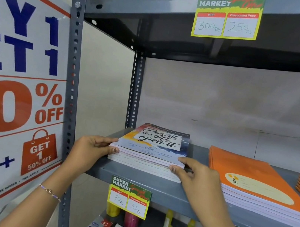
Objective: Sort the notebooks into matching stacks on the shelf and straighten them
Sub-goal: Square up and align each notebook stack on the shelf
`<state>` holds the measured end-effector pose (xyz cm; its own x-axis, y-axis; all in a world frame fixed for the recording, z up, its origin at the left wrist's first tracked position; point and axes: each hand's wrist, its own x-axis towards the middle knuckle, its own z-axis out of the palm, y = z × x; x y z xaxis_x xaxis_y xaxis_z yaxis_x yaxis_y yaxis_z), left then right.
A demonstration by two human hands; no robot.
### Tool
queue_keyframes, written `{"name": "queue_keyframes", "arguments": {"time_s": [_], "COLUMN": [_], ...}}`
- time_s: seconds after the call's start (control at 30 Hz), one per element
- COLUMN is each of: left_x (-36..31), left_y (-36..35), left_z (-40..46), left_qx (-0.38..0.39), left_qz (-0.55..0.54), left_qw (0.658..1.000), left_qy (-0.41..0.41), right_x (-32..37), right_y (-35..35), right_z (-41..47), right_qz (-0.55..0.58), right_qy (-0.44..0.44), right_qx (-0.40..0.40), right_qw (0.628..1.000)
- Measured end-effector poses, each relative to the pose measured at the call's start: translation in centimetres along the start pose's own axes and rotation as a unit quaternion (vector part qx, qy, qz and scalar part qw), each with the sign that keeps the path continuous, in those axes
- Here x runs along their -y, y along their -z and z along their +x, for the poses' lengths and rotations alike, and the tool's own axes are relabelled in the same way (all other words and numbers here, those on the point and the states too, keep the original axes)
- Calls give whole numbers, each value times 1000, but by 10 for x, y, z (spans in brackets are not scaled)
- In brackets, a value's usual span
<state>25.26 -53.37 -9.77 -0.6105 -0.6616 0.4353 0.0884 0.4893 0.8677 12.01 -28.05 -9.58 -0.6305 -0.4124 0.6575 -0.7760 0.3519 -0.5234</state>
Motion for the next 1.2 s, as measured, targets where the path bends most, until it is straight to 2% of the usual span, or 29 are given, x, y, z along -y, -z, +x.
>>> {"name": "queue_keyframes", "arguments": {"time_s": [0.37, 0.6, 0.87, 1.2], "left_x": [-3, 0, 1, 4], "left_y": [0, 0, -4, -3], "left_z": [-3, -2, -6, -8], "left_qx": [15, -22, -28, -50], "left_qz": [-31, -27, -28, -41], "left_qw": [999, 999, 999, 998], "left_qy": [16, 28, 12, -1], "right_x": [2, 5, 8, 6], "right_y": [1, 5, 8, 7], "right_z": [0, -5, -7, -10], "right_qz": [-5, -1, 8, 0], "right_qy": [-1, 8, 13, 39], "right_qx": [-26, -18, 9, 3], "right_qw": [1000, 1000, 1000, 999]}}
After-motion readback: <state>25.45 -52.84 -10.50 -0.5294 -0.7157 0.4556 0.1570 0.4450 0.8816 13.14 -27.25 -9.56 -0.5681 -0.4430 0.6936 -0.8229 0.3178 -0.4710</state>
